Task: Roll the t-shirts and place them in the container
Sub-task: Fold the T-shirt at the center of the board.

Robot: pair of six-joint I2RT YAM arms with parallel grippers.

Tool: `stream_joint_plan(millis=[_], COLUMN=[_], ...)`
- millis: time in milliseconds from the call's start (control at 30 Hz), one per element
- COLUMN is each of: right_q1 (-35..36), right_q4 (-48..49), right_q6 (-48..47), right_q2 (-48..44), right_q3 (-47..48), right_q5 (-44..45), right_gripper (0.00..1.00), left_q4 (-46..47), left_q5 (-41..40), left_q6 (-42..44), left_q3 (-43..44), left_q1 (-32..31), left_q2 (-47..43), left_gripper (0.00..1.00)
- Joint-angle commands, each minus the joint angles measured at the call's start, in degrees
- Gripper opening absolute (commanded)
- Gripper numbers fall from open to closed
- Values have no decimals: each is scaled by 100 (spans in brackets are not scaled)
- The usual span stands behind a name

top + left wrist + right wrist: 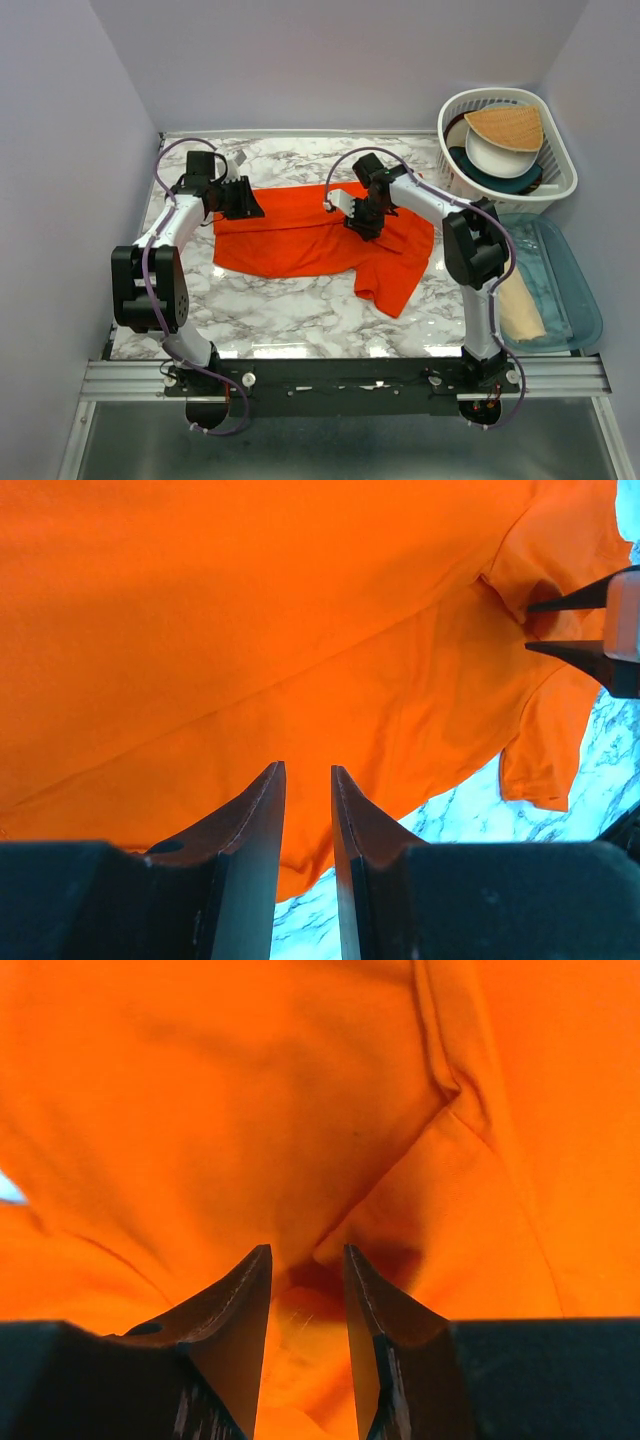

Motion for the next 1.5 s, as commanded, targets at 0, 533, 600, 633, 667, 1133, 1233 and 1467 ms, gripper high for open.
stream_joint_plan(millis=[0, 533, 600, 633, 667, 1133, 1233, 1467], right_q1=[-18, -18, -18, -27, -19, 52, 69, 113], right_q4=[100, 74, 48, -5, -22, -1234, -1429, -1596], right_q6=[284, 645, 680, 698, 750, 1234, 1365, 1638], right_q2=[276, 250, 145, 127, 92, 55, 276, 355], right_q3=[317, 361, 361, 361, 379, 950, 1126, 1380], right_q5=[420, 473, 430, 386, 368, -1046, -1257, -1987], right_gripper=[42, 19, 15, 13, 13, 7, 8, 44], left_q4=[87, 78, 69, 52, 60, -27, -106, -282], left_q5=[-40, 65, 83, 83, 91, 223, 250, 276], left_q6=[63, -24, -24, -33, -42, -42, -7, 142], left_q3=[-42, 81, 90, 98, 107, 274, 336, 406], left_q1=[-8, 133, 133, 133, 133, 133, 133, 141], left_q2=[-149, 0, 44, 62, 88, 308, 369, 448], left_gripper=[34, 34, 34, 34, 34, 34, 34, 35])
